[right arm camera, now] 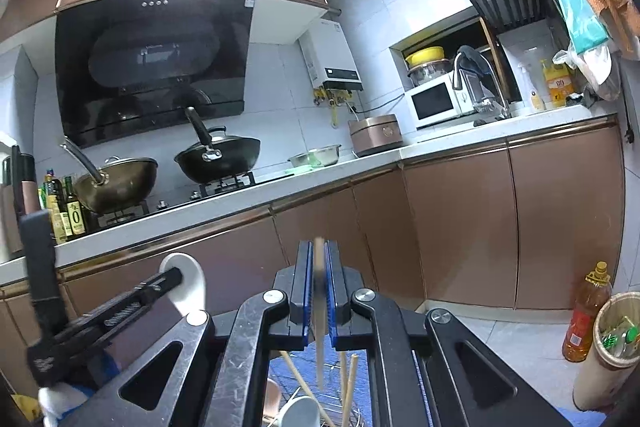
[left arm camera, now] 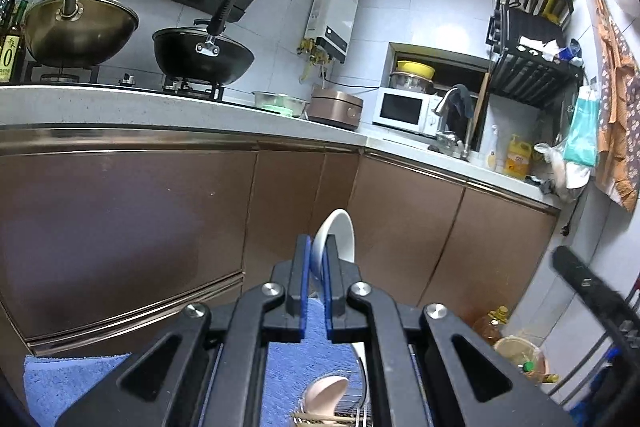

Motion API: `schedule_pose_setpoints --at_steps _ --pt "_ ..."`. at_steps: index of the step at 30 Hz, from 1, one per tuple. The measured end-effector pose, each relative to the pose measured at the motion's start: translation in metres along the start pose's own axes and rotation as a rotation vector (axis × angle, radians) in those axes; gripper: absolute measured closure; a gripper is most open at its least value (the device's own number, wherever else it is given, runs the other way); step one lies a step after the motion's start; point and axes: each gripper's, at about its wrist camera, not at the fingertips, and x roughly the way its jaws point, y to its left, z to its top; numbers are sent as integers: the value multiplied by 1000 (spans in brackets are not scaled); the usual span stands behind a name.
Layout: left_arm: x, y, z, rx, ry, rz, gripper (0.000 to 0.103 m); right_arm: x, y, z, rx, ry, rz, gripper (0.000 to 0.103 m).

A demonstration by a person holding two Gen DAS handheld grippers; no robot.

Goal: Organize utensils
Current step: 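Insert the spoon into the holder with the left tool while the right tool inserts its chopstick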

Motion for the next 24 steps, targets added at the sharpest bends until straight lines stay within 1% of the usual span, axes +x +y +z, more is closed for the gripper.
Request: schedule_pose_setpoints --at_steps 2,9,11,16,19,21,22,23,24 --pt "5 0 -4 2 2 19 98 -5 5 1 -16 -6 8 96" --pt "18 -5 -20 1 36 16 98 -6 7 -7 -21 22 22 97" --pt "19 -8 -25 12 35 19 98 -6 4 -9 -14 33 20 97" --pt "21 -19 -44 62 0 54 98 -13 -3 -15 -2 46 3 97" --pt "24 -24 -57 77 2 57 97 -19 -6 -19 2 53 -9 97" --pt "25 -25 -64 75 7 47 95 -22 -8 -23 0 65 -21 96" --pt "25 -25 -66 73 17 39 94 -23 -9 -24 -1 70 -26 94" --pt "24 -25 -68 69 21 34 88 -26 -10 -27 1 79 -36 91" --pt "21 -24 -70 61 17 24 77 -28 -12 -29 4 85 -42 89"
